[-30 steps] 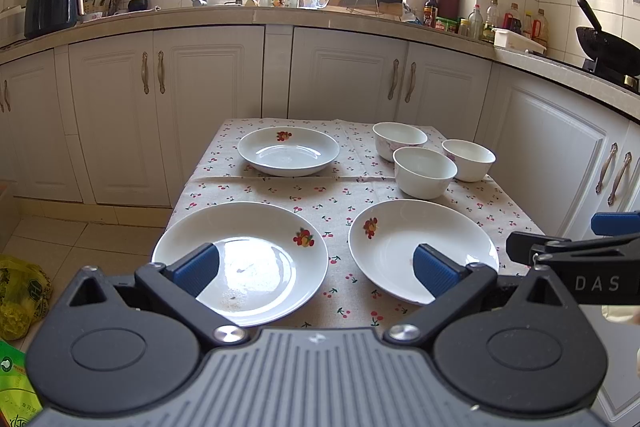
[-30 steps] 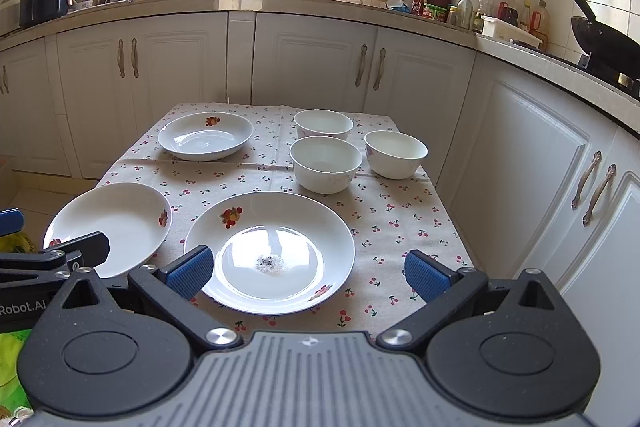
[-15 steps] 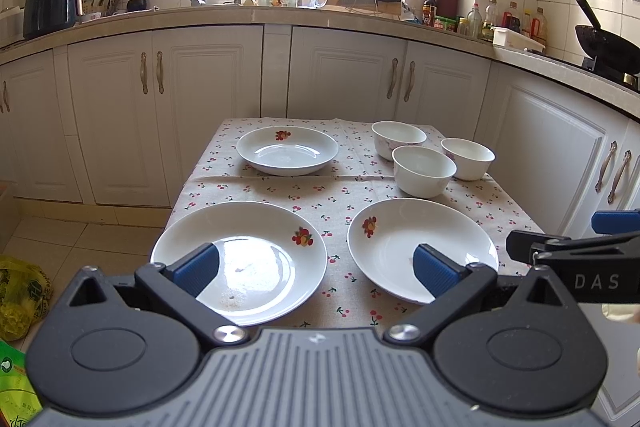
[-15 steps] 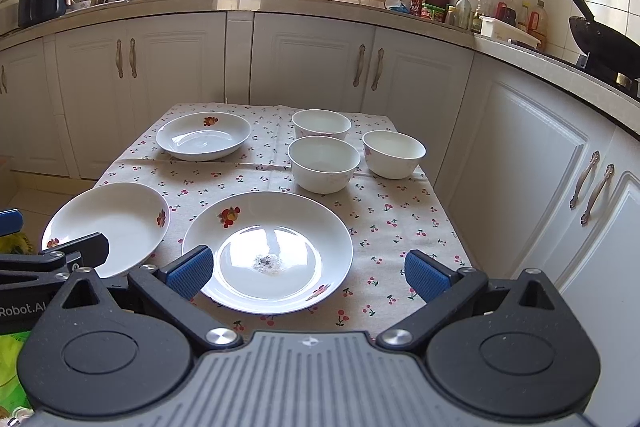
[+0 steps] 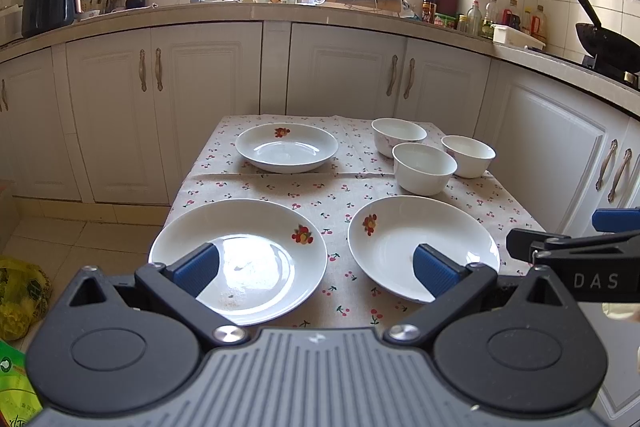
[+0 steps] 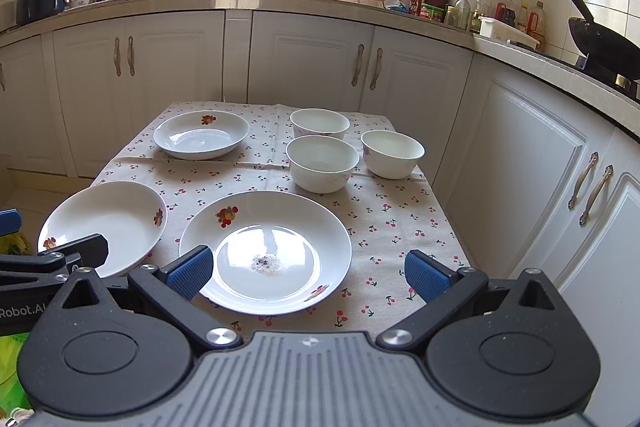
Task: Organize plates and bowls
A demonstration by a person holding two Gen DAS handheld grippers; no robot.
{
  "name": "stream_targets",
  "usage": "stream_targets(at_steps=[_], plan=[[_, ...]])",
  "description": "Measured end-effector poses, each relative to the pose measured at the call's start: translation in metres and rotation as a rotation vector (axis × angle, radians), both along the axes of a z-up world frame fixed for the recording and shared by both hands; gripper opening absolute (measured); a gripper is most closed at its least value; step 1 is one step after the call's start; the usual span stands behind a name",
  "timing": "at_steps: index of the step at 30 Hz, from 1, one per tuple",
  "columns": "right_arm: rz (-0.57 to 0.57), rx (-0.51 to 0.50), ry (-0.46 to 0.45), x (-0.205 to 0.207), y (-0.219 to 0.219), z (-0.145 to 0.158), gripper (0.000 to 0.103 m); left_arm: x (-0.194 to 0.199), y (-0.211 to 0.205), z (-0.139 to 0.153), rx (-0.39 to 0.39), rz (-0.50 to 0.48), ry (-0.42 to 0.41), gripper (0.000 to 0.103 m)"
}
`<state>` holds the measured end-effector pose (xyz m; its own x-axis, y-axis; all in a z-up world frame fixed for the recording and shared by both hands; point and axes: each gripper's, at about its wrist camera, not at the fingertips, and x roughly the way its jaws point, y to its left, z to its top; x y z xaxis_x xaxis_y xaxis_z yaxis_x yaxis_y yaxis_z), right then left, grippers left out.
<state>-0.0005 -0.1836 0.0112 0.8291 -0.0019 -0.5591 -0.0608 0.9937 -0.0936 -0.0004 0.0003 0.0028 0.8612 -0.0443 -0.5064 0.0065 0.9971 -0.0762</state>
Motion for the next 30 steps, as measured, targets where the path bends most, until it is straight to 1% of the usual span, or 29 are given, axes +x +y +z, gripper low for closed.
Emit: stream_targets(at_steps=[6, 11, 16, 20, 24, 28, 30], plan=[[0.001, -0.002, 0.008, 0.004, 0.001, -0.002, 0.103, 0.006, 0.003, -0.003, -0.010, -0.019, 0.016, 0.102], [0.032, 0.002, 0.016, 0.014, 0.003, -0.002, 0.103, 0.014, 0.010, -0.006, -0.017, -0.039, 0.022, 0.102], [0.078, 0.030, 0.008, 0.028, 0.004, 0.000, 0.103, 0.025, 0.020, -0.013, 0.007, -0.051, 0.031, 0.102], [0.111, 0.025, -0.013, 0.044, 0.008, 0.006, 0.103, 0.033, 0.032, -0.022, 0.036, -0.071, 0.040, 0.102], [0.172, 0.039, -0.050, 0.063, 0.014, 0.011, 0.103, 0.038, 0.048, -0.034, 0.053, -0.092, 0.055, 0.102], [0.314, 0.082, -0.097, 0.080, 0.022, 0.008, 0.103, 0.036, 0.064, -0.048, 0.069, -0.111, 0.079, 0.102], [0.372, 0.090, -0.091, 0.090, 0.030, 0.005, 0.103, 0.034, 0.074, -0.053, 0.053, -0.124, 0.096, 0.102]])
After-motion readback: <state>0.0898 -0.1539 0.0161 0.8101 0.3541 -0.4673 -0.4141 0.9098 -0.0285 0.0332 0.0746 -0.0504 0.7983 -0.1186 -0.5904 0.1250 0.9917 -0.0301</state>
